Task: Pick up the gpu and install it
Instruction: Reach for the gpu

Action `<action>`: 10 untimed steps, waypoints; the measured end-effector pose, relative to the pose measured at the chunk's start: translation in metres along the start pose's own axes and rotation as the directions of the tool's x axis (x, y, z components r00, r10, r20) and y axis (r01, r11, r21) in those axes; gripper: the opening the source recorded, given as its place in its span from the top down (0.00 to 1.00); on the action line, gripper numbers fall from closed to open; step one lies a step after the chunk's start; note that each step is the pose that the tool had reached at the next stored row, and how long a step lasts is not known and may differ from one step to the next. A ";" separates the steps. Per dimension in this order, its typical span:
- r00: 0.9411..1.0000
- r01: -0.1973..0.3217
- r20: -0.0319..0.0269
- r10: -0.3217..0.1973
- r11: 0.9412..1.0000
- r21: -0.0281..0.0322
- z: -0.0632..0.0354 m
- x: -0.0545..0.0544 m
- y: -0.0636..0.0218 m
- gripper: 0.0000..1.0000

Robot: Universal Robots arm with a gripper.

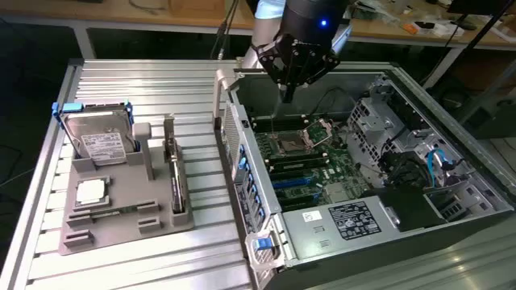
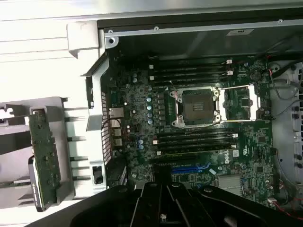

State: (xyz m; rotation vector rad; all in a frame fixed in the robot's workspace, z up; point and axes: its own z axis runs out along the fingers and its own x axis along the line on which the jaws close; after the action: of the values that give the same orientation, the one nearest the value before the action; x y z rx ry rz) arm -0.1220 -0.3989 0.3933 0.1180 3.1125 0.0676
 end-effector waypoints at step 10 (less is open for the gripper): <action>1.000 0.000 0.003 0.000 1.000 0.000 -0.0008 0.028 -0.0021 0.89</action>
State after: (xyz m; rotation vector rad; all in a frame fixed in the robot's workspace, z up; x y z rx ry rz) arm -0.1505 -0.3989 0.3933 0.1179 3.1096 0.0677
